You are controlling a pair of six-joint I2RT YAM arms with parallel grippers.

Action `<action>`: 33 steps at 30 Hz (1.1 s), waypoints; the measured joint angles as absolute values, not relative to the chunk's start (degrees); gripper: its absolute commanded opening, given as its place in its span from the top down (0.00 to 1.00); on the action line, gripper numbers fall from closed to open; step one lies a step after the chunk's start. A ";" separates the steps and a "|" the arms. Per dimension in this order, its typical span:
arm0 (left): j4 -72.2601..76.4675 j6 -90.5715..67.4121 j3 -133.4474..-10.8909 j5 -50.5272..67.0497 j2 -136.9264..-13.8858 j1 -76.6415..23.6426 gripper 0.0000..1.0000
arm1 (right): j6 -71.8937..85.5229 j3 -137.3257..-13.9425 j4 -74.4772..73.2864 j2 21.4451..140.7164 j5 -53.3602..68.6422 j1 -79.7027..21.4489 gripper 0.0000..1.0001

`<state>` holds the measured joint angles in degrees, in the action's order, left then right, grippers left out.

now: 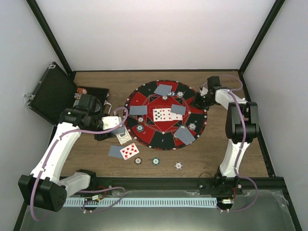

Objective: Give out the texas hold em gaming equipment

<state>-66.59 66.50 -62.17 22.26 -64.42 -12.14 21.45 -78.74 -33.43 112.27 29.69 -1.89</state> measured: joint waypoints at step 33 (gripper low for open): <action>-66.41 66.46 -62.17 23.20 -64.38 -12.14 0.94 | 52.16 -70.08 0.93 103.46 48.51 -43.33 0.16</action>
<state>-66.41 66.46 -62.17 23.20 -64.38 -12.14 52.16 -70.08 0.93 103.46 48.51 -43.33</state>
